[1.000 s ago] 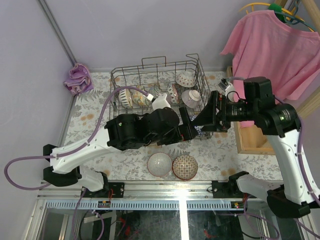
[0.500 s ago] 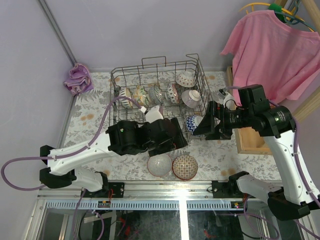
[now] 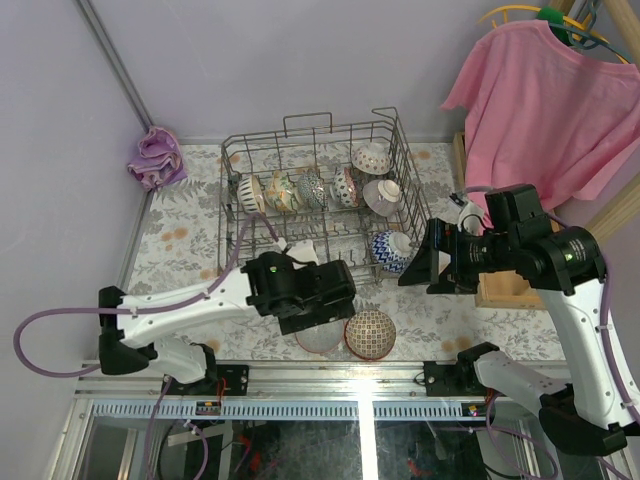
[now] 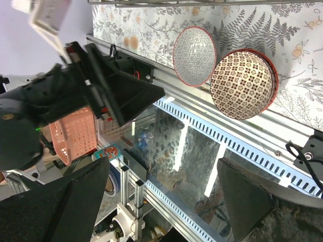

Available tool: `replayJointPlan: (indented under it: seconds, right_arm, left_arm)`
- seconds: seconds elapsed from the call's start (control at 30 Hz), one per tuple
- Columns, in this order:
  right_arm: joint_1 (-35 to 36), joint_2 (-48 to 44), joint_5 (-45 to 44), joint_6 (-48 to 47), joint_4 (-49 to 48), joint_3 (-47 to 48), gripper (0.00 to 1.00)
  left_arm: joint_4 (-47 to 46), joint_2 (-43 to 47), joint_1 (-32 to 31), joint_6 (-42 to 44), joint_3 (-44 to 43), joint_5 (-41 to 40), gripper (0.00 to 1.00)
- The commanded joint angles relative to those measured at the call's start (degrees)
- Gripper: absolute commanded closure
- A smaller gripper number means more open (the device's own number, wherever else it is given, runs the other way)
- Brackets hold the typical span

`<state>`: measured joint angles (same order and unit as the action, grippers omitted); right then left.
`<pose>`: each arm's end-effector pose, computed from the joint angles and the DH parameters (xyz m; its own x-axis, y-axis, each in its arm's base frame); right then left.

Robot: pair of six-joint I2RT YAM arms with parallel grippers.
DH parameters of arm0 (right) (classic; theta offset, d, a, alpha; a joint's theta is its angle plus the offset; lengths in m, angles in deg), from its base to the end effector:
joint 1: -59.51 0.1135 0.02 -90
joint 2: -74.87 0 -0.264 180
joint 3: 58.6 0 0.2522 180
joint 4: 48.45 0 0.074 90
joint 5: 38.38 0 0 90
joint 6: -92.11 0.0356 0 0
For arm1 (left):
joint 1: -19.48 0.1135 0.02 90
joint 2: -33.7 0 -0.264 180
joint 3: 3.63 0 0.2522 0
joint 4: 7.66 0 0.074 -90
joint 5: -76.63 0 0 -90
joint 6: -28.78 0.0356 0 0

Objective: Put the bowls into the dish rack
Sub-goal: Pick up the bowl from the center of the board.

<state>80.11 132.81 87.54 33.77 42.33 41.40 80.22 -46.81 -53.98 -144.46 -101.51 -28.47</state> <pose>0.1190 0.0670 0.4289 -0.9385 0.1014 -0.3302 -0.1817 0.6681 0.7215 0.0810 -0.2402 0.3470 -0.9261 -0.2493 -0.2831 -0.1605 0.9396 -0.3024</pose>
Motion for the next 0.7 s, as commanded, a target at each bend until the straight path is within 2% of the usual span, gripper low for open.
replayJointPlan:
  seconds: [0.0,0.23,0.4,0.5,0.6,0.67]
  right_arm:
    - [-0.1,-0.5,-0.2,-1.7,2.3,2.1,0.06]
    - [-0.1,-1.9,-0.2,-1.1,2.8,1.7,0.08]
    - [-0.1,-2.1,0.3,-2.0,3.4,1.5,0.08]
    - [-0.1,-1.6,1.1,-2.9,3.5,0.3,0.08]
    - [-0.1,-0.7,1.8,-4.0,2.7,-0.9,0.08]
    - [-0.1,0.5,2.3,-5.0,2.3,-1.4,0.08]
  left_arm:
    - [3.7,-1.9,-0.1,-0.2,5.0,4.1,0.00]
    - [-1.1,-0.3,-0.6,-2.0,12.6,5.5,0.01]
    - [-5.8,5.4,-1.3,-7.6,19.1,4.7,0.12]
    - [-5.1,9.5,-3.1,-11.6,16.8,-0.5,0.09]
    - [-3.6,11.8,-3.3,-11.4,10.5,-4.8,0.07]
    - [-2.5,12.2,-3.3,-10.2,5.1,-7.2,0.00]
